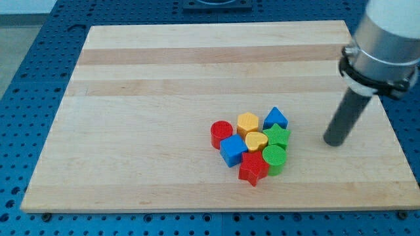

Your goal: Separate blue triangle from the green star

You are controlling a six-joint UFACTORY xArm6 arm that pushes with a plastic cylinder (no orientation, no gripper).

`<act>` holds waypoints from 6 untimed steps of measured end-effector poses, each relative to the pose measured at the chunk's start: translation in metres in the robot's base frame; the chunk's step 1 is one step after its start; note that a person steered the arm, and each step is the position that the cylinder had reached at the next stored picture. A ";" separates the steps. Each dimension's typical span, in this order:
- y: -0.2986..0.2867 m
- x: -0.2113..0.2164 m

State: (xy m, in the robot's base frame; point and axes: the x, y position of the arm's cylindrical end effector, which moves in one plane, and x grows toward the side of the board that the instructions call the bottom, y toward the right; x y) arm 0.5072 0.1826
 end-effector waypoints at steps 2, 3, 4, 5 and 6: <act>-0.052 -0.007; -0.094 -0.017; -0.153 -0.046; -0.194 -0.073; -0.200 -0.075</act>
State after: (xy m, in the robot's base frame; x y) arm 0.4320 -0.0170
